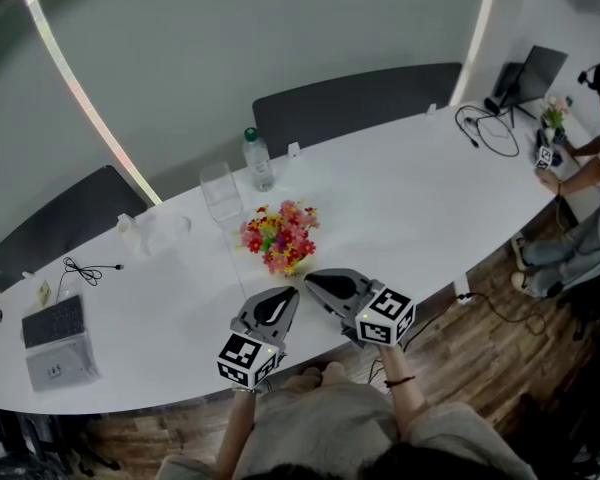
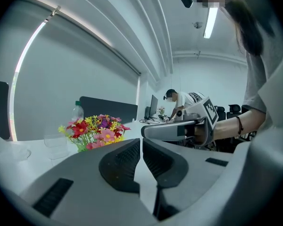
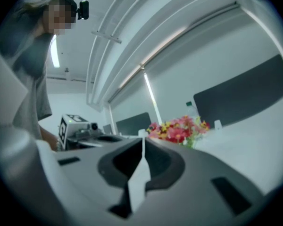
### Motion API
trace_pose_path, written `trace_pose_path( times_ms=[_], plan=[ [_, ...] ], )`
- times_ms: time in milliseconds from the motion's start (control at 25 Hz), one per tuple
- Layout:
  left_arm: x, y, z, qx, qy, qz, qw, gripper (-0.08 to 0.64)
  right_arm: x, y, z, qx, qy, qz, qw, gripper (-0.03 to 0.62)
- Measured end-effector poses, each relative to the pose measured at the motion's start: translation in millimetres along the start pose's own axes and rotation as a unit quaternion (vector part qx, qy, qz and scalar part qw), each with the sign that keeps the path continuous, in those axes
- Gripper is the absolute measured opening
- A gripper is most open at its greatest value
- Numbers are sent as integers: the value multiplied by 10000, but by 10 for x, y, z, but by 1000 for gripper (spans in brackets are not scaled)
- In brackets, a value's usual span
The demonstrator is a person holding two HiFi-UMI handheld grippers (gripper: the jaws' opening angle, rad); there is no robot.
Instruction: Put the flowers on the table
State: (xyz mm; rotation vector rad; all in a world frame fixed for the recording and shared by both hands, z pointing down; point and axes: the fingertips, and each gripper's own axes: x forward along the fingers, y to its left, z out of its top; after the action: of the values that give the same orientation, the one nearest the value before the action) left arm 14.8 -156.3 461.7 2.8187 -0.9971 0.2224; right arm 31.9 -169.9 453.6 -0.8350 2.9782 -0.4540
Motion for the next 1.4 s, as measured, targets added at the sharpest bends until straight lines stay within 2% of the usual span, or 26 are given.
trace_pose_path(
  times_ms=[960, 1400],
  plan=[
    [82, -77, 3, 94, 40, -366, 9993, 31, -58, 48, -15, -96, -68, 132, 9998, 25],
    [92, -95, -10, 28, 57, -413, 9991, 26, -84, 54, -65, -84, 9, 168, 9998, 25]
  ],
)
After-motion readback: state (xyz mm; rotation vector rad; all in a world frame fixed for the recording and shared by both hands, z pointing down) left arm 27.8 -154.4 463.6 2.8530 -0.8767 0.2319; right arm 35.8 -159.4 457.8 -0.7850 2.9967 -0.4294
